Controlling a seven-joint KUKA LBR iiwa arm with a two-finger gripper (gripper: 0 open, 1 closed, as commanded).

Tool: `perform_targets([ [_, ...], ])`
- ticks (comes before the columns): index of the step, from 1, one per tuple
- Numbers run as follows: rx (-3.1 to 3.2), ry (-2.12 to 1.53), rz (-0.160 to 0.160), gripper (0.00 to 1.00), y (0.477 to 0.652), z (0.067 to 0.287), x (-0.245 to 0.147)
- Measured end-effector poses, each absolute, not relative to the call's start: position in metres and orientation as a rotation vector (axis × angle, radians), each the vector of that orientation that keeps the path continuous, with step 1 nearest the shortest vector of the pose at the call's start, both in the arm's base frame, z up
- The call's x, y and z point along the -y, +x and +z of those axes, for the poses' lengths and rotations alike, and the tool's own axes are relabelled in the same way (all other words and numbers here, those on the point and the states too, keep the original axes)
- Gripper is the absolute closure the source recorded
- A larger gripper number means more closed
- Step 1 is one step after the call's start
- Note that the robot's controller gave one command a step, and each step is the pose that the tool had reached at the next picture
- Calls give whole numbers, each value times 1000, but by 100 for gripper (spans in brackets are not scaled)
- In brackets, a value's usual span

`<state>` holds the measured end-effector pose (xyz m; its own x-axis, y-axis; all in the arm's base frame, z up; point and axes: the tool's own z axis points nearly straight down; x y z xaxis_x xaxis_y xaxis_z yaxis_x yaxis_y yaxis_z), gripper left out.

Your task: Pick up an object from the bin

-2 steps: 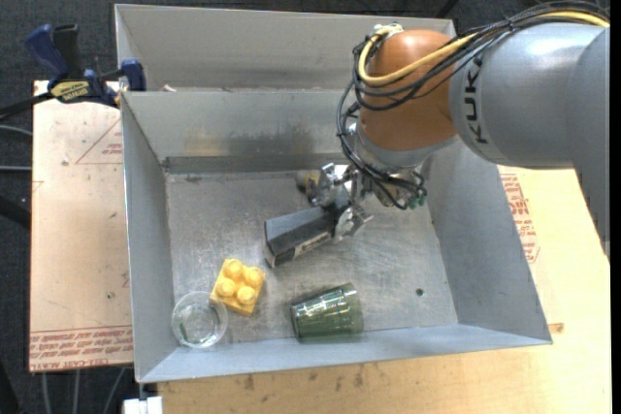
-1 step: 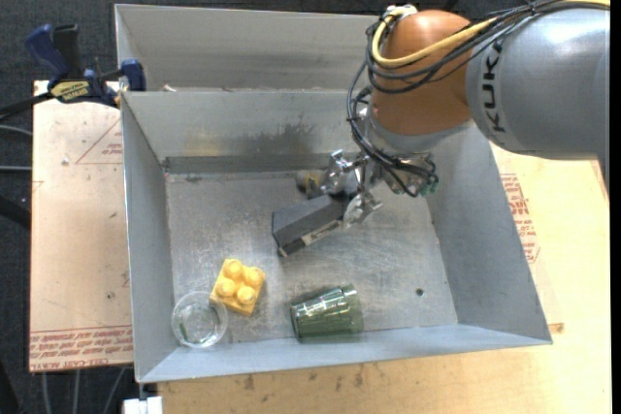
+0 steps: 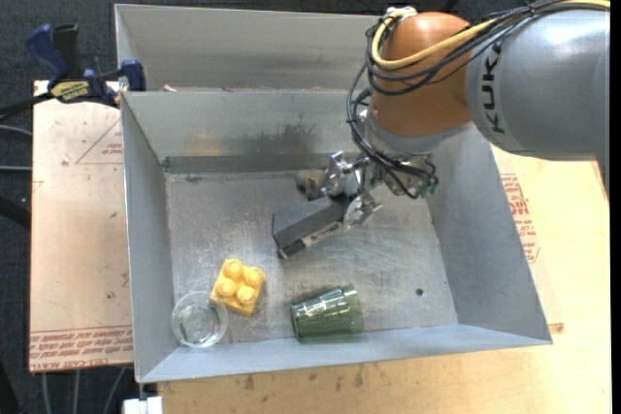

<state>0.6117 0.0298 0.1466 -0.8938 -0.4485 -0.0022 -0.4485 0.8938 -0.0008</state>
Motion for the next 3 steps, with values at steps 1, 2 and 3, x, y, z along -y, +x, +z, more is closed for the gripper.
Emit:
perform_targets([
  [1,-3018,-828,-3,100,612,163,-17],
  [2,-3031,-884,6,100,613,162,-24],
  [3,-3008,-855,-3,100,618,161,-12],
])
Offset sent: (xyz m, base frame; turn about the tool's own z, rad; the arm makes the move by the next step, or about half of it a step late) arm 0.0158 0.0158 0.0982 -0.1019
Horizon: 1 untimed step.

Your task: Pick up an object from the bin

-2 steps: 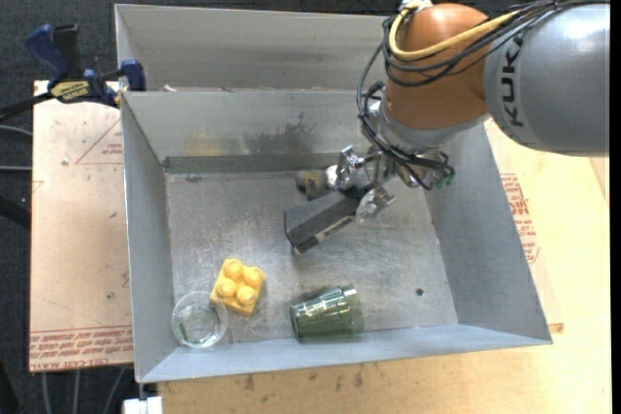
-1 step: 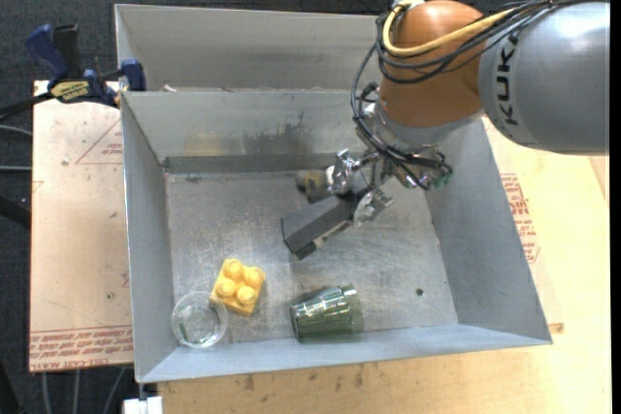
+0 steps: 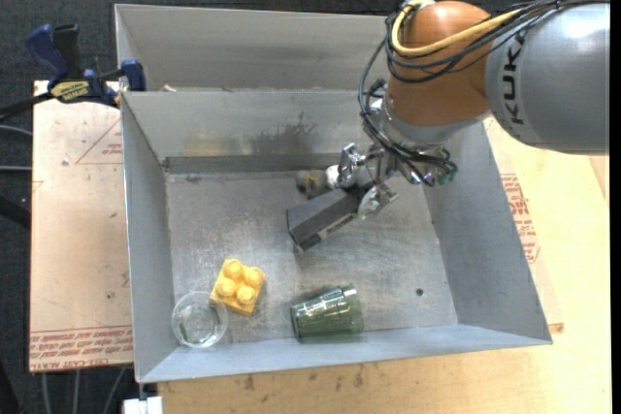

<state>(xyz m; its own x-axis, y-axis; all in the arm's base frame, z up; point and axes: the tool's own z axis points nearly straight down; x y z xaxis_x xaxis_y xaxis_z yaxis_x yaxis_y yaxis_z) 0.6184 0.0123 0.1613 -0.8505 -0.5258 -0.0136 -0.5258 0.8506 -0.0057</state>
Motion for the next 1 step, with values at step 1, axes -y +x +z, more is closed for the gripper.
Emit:
perform_targets([
  [1,-3009,-973,-7,100,637,84,-18],
])
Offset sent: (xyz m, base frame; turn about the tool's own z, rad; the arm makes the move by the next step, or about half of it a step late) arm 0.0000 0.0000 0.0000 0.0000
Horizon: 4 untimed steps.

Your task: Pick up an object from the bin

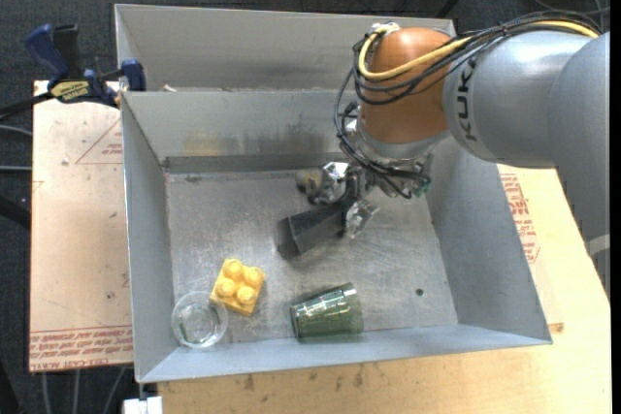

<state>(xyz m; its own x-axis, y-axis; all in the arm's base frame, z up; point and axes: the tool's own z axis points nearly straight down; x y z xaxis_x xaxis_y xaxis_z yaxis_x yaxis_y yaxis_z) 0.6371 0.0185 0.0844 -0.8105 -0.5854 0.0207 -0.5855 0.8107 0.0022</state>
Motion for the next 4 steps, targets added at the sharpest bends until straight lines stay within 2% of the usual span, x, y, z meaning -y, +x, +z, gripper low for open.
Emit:
perform_targets([
  [1,2970,959,6,100,637,84,-18],
  [2,2990,952,-4,100,636,108,-18],
  [3,2993,942,-4,100,640,165,-4],
  [4,2991,947,-2,100,633,216,-11],
])
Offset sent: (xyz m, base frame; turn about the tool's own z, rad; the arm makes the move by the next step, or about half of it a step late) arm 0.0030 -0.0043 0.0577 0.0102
